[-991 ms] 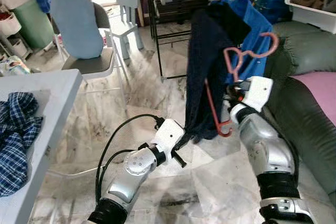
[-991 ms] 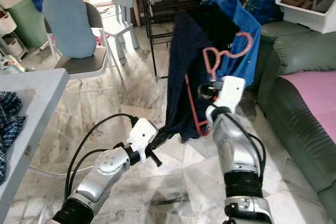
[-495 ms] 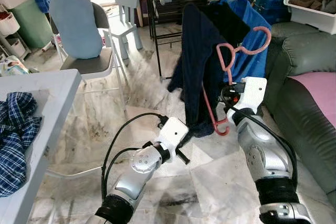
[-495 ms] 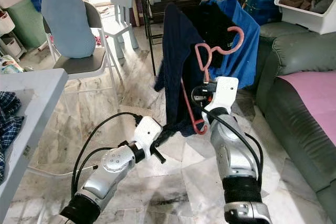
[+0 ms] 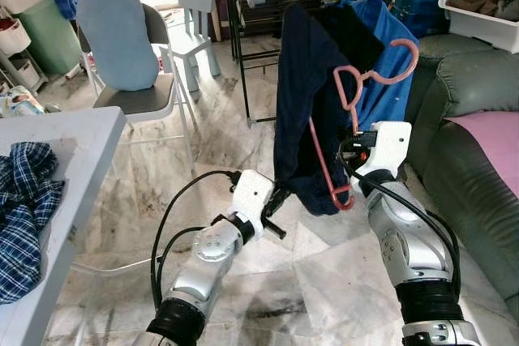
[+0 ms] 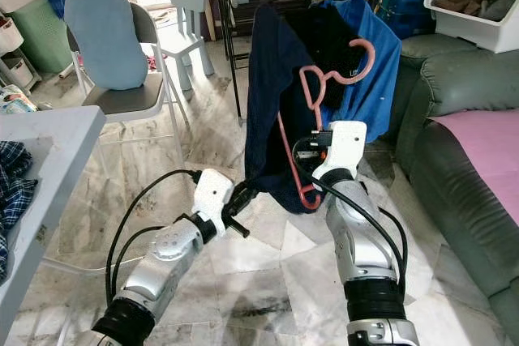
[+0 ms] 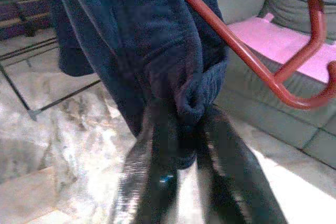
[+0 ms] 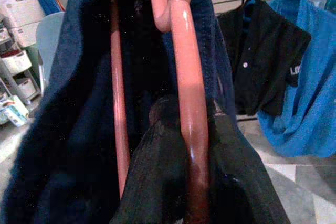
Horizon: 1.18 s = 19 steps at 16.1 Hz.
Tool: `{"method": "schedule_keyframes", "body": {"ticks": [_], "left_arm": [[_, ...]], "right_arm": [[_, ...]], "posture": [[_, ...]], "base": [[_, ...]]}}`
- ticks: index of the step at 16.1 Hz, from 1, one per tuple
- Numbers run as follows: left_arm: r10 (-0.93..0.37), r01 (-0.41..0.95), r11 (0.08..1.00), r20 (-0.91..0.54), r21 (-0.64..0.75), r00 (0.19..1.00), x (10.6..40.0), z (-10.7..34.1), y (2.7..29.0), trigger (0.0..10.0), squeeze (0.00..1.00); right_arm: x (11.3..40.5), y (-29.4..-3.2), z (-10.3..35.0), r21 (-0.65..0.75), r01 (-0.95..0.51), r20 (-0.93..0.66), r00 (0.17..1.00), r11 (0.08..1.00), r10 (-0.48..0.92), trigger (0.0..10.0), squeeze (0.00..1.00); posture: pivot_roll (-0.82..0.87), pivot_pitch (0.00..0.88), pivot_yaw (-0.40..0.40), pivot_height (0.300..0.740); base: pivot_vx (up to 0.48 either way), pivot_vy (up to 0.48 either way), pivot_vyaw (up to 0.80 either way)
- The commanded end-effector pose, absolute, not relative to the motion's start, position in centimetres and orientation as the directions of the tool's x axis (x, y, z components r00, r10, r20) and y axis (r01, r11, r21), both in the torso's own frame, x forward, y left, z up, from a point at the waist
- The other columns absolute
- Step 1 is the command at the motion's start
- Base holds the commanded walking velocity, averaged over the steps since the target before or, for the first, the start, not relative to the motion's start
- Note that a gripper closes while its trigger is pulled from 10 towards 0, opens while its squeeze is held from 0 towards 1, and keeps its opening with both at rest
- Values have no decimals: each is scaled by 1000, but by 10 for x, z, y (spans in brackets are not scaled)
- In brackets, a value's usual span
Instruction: Hang hanger
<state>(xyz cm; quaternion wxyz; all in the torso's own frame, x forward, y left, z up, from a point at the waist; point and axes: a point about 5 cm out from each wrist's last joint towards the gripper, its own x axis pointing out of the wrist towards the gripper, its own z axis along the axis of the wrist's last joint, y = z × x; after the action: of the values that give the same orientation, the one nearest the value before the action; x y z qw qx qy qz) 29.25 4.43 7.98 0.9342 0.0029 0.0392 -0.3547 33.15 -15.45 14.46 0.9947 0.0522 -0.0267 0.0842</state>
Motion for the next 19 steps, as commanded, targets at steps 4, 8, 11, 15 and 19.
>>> {"method": "schedule_keyframes", "body": {"ticks": [4, 8, 11, 15, 19], "left_arm": [[-797, 799, 599, -135, -49, 589, 268, 69, 47, 10000, 1000], [-790, 791, 609, -129, -53, 599, 264, 71, 59, 10000, 1000], [-768, 769, 639, -53, 19, 639, 266, 85, 70, 10000, 1000], [-731, 697, 671, 63, 254, 680, 281, 124, 100, 10000, 1000], [-751, 713, 593, -62, 373, 657, 284, 107, 124, 10000, 1000]], "right_arm": [[329, -151, 159, -63, -229, 152, 960, 971, 236, 10000, 0], [324, -149, 150, -117, -285, 130, 945, 951, 299, 10000, 0], [316, -155, 140, -204, -318, 121, 930, 926, 347, 10000, 0], [293, -181, 119, -220, -413, 36, 902, 884, 430, 10000, 0], [272, -203, 110, -329, -562, -94, 819, 759, 566, 10000, 0]], "posture": [[-150, 0, 47, 740], [-140, 0, 36, 740], [-137, 0, 32, 740], [-125, 0, 30, 740], [-137, 0, 49, 740]], "base": [[0, 0, 0], [0, 0, 0], [0, 0, 0], [0, 0, 0], [0, 0, 0]]}}
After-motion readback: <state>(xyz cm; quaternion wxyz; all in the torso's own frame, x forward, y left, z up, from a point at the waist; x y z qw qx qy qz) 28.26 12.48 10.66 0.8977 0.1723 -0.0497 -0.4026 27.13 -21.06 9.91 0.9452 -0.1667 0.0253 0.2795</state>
